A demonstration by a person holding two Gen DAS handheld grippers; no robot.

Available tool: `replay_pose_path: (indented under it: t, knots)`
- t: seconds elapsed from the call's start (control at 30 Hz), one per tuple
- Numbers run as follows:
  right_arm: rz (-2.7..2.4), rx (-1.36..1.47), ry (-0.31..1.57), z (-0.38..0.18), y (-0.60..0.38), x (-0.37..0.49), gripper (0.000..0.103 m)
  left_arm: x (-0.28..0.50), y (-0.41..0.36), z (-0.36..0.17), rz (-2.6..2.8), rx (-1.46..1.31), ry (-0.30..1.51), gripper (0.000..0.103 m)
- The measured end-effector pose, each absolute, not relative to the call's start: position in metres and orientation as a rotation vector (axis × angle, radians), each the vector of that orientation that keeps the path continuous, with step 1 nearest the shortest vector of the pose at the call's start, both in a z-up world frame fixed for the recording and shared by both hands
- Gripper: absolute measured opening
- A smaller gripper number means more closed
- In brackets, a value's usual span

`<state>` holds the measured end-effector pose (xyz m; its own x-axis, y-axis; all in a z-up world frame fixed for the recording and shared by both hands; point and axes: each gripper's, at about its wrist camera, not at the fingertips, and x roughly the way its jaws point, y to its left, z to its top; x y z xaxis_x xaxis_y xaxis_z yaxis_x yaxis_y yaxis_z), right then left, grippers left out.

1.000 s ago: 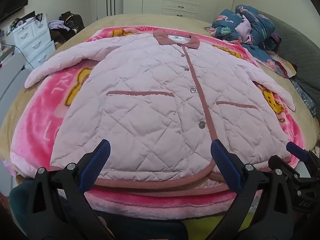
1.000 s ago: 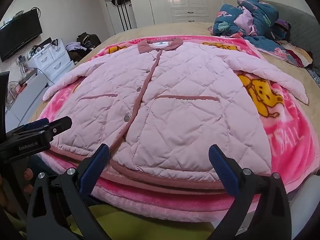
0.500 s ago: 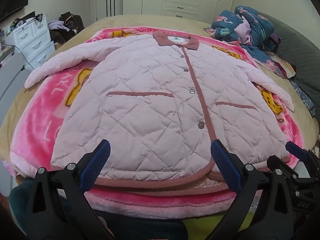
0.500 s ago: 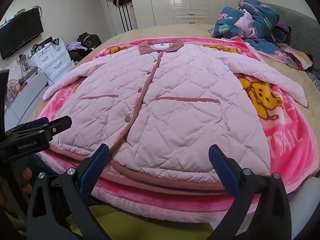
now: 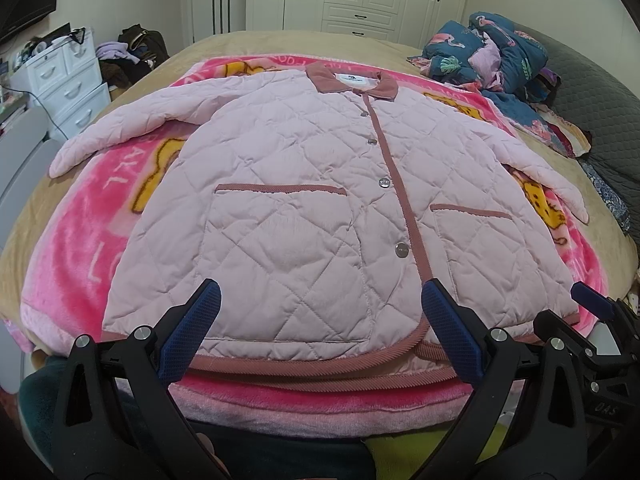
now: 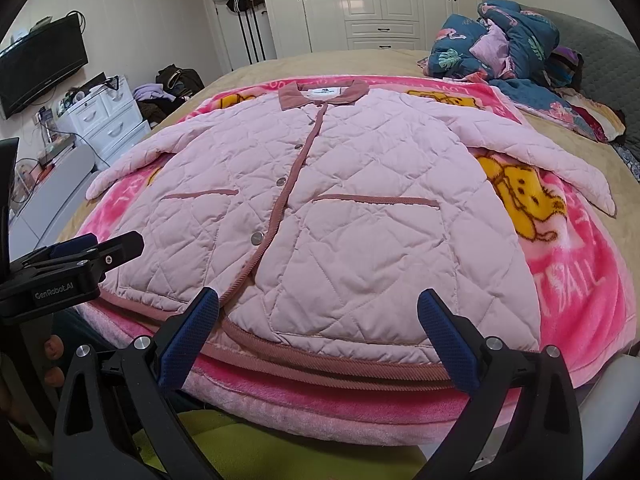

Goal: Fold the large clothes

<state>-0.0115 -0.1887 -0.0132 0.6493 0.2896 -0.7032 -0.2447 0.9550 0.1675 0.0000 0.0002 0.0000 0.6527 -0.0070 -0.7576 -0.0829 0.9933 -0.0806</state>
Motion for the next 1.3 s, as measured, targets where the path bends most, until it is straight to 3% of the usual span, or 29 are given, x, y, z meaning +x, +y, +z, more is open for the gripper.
replay_pose_path:
  t: [1.3]
  knots:
    - [0.298,0.068,0.813,-0.0212,-0.1891,-0.0061,0.099,0.0007,-0.0036,0.0037,0.04,-0.127,0.865,0.094]
